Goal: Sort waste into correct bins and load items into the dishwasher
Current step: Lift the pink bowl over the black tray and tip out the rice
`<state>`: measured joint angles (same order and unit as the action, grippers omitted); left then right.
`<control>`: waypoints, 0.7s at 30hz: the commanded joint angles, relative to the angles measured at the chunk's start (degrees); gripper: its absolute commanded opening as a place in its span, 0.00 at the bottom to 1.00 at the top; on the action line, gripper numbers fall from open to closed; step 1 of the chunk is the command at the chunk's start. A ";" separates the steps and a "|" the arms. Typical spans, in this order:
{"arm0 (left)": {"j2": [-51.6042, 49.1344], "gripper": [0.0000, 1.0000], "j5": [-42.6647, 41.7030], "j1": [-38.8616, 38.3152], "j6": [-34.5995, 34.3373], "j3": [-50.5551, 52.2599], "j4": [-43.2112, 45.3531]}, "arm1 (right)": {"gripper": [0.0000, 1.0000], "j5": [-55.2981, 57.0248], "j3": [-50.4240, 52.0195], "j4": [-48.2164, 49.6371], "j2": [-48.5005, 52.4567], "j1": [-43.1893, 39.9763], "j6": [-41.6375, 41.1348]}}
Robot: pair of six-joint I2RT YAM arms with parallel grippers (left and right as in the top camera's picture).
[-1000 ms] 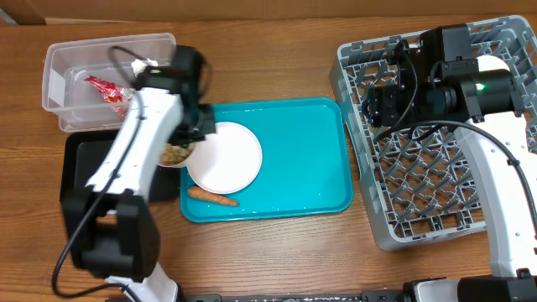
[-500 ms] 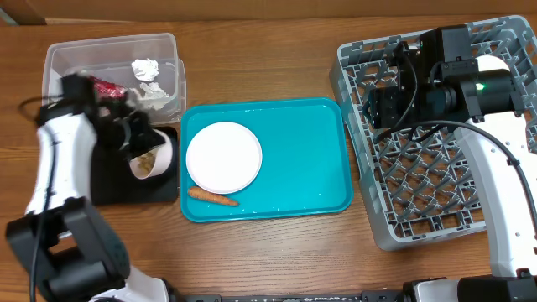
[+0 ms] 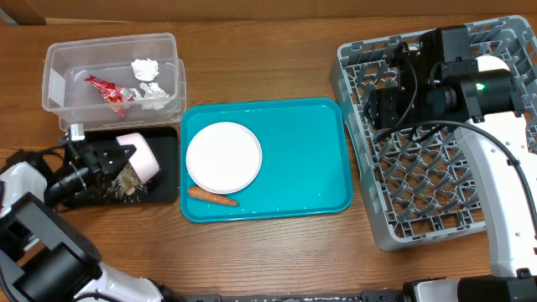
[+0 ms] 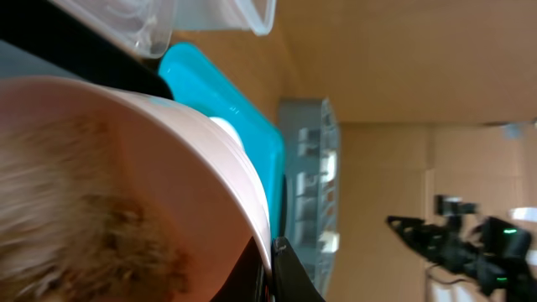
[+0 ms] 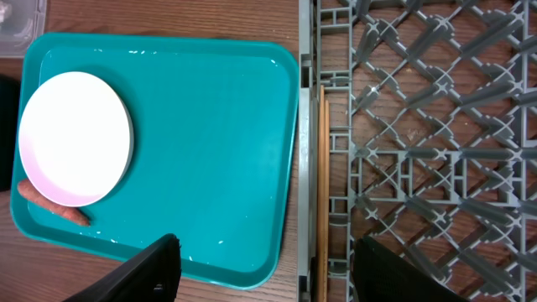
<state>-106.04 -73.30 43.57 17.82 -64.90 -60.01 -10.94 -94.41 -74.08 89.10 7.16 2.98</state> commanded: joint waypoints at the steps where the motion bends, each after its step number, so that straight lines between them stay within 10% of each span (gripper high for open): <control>1: -2.16 0.04 -9.88 0.66 4.26 0.46 -0.07 | 0.68 0.46 0.02 0.24 -0.04 -0.15 -0.04; 21: -2.32 0.04 -17.29 0.72 -11.02 0.46 0.70 | 0.68 0.46 0.02 0.22 -0.04 -0.15 -0.04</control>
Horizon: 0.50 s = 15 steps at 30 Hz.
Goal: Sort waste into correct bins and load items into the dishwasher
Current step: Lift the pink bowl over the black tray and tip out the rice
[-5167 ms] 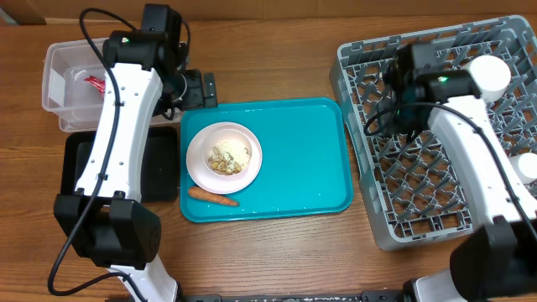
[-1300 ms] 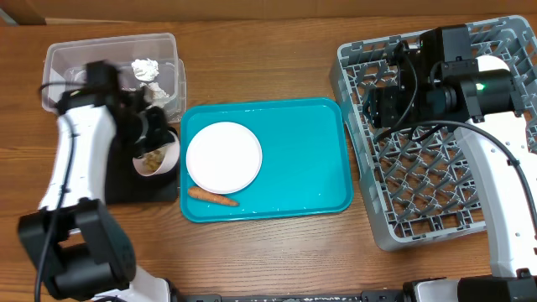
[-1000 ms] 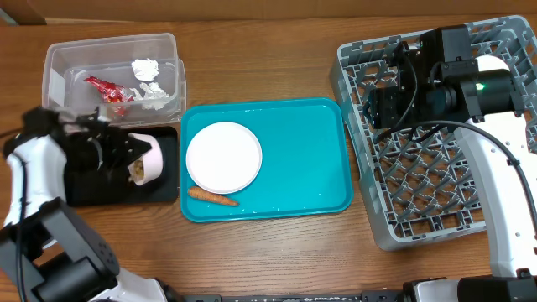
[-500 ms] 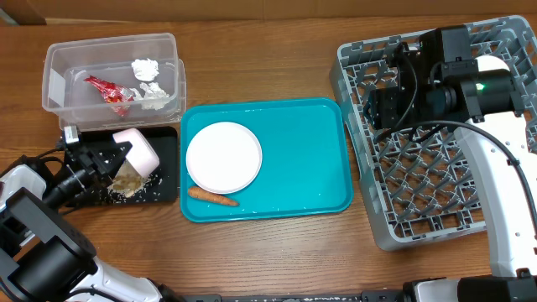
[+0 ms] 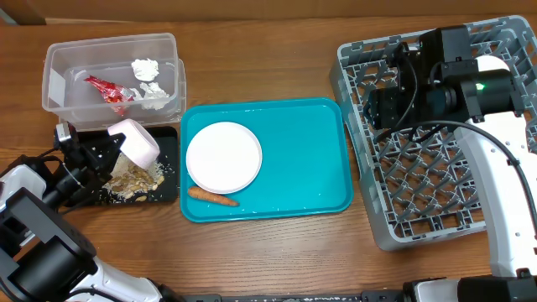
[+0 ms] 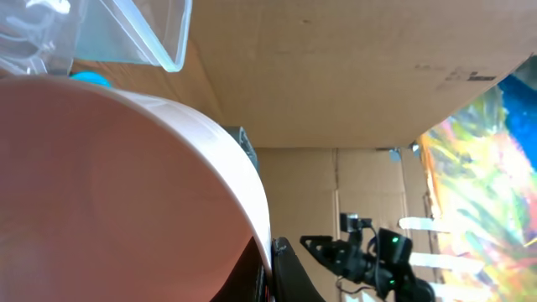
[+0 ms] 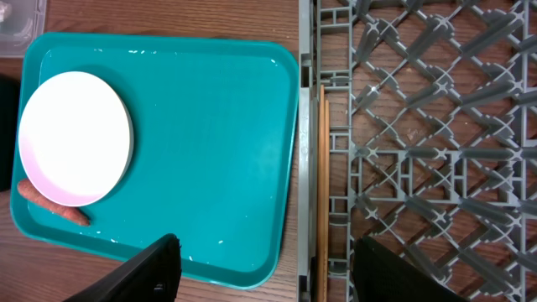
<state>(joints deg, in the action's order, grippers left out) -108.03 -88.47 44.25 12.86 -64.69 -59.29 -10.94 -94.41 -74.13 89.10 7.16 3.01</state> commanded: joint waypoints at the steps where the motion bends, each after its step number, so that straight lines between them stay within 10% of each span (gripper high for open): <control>1: -0.33 0.04 -2.14 0.04 -8.92 0.24 -0.07 | 0.68 0.46 0.02 0.26 -0.04 -0.15 -0.07; 15: -0.33 0.04 -2.14 0.09 -19.71 0.24 2.01 | 0.68 0.46 0.02 0.28 -0.04 -0.15 -0.07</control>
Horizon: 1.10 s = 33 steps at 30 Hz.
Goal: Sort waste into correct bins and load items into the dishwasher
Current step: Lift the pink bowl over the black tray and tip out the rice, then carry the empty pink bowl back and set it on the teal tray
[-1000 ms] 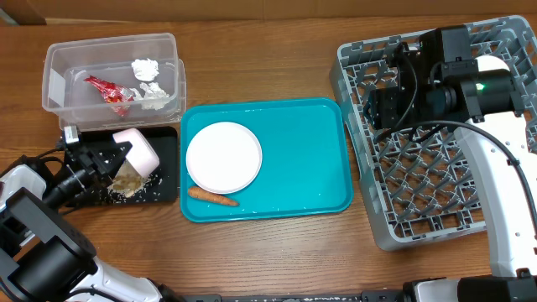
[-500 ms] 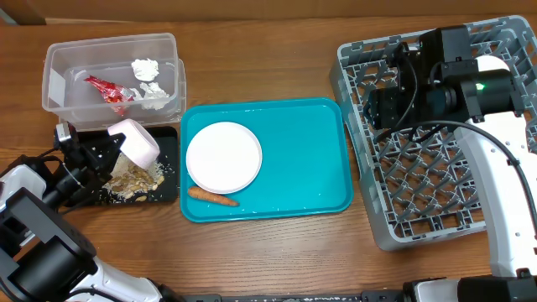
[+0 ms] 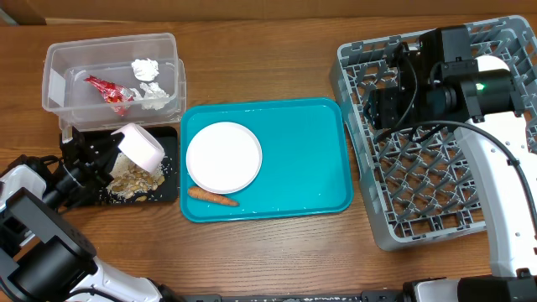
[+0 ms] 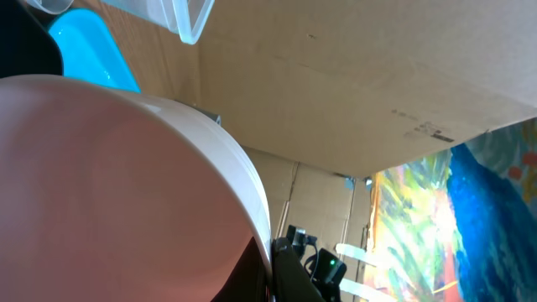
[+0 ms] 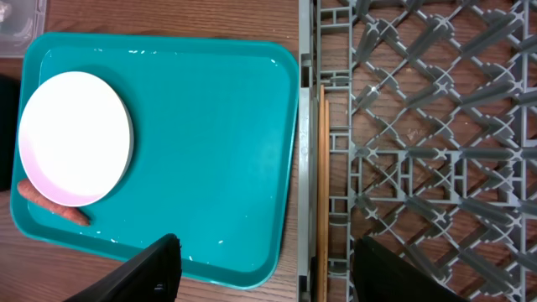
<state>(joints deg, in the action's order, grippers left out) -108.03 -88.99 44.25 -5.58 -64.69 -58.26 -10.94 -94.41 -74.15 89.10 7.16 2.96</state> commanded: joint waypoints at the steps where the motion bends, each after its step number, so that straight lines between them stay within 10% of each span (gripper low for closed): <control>1: -0.28 0.04 -1.64 -0.04 0.48 0.24 1.81 | 0.68 0.46 0.02 0.33 -0.04 -0.15 -0.02; 15: 4.04 0.04 4.59 -16.22 11.96 -7.32 1.36 | 0.68 0.46 0.02 0.61 -0.04 -0.15 0.00; 33: 3.82 0.04 61.81 -64.96 0.22 -17.03 13.22 | 0.68 0.44 0.02 1.33 -0.04 -0.15 -0.04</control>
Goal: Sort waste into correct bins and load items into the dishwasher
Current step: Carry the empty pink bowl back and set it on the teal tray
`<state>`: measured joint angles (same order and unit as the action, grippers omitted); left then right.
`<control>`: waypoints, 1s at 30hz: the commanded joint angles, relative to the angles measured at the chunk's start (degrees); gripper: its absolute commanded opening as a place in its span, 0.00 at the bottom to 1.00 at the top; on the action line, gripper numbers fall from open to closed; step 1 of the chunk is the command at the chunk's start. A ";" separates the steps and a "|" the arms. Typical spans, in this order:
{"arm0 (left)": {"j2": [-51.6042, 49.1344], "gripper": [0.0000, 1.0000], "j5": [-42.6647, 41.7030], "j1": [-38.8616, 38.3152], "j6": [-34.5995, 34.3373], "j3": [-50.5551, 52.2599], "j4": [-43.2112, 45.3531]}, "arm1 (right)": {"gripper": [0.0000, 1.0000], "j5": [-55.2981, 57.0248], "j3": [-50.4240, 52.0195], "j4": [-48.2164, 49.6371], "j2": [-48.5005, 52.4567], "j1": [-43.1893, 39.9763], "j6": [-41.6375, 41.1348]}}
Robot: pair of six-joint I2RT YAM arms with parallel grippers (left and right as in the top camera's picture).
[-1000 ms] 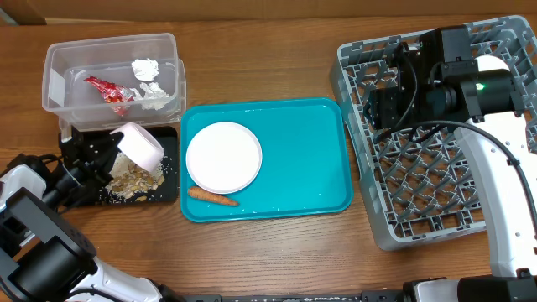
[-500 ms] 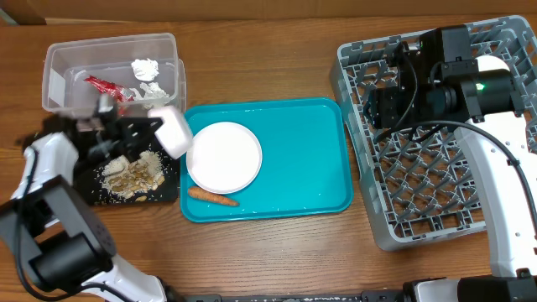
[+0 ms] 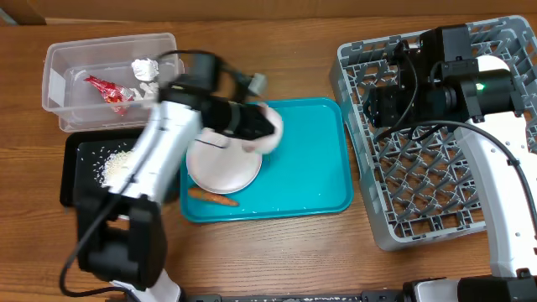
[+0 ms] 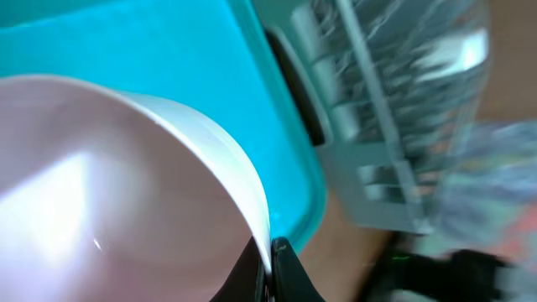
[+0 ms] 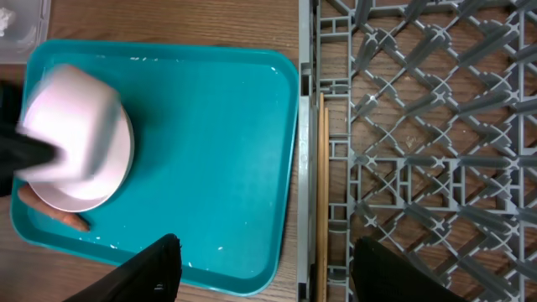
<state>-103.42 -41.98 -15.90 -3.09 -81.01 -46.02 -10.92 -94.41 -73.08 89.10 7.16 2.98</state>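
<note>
My left gripper [image 4: 270,252] is shut on the rim of an empty pink bowl [image 3: 265,128], one finger inside and one outside. It holds the bowl above the teal tray [image 3: 310,159], over the right edge of the white plate [image 3: 220,166]. A carrot piece [image 3: 211,198] lies on the tray in front of the plate. Food scraps [image 3: 117,164] lie in the black tray [image 3: 80,180]. My right gripper [image 5: 267,245] hangs open and empty over the left edge of the grey dish rack [image 3: 436,184]; its view shows the bowl [image 5: 80,126] too.
A clear bin [image 3: 63,84] at the back left holds a red wrapper [image 3: 107,91] and crumpled white paper [image 3: 144,69]. Wooden chopsticks [image 5: 321,193] lie along the rack's left side. My left arm stretches across the black tray and the teal tray's left part.
My left gripper held the bowl tipped over the black tray at the left; now it holds it farther right, above the teal tray and plate. The right arm has not moved.
The pink bowl, with scraps inside, was tilted in my left gripper over the black tray. Then it was upturned there with scraps heaped below it. It stayed there empty, and now it is over the teal tray, still gripped.
</note>
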 commanded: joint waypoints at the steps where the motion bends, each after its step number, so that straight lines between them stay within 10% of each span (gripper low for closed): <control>1: -1.27 0.04 17.40 -7.13 -2.27 -0.70 1.70 | 0.68 0.39 0.02 0.28 -0.04 -0.15 -0.07; 15: -6.64 0.16 33.35 -16.48 -2.08 -0.70 7.76 | 0.68 0.39 0.02 0.28 -0.04 -0.15 -0.04; 25: -5.60 0.90 33.38 -14.86 -2.10 -5.88 1.79 | 0.69 0.44 0.02 0.39 -0.04 -0.15 0.00; 30: -4.59 0.99 33.73 -11.78 -2.29 -14.32 -10.62 | 0.74 -0.26 0.02 0.17 -0.04 -0.15 -0.26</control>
<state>-109.67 -9.13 -29.65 -5.48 -90.59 -54.22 -10.98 -94.41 -72.97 89.10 7.16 2.83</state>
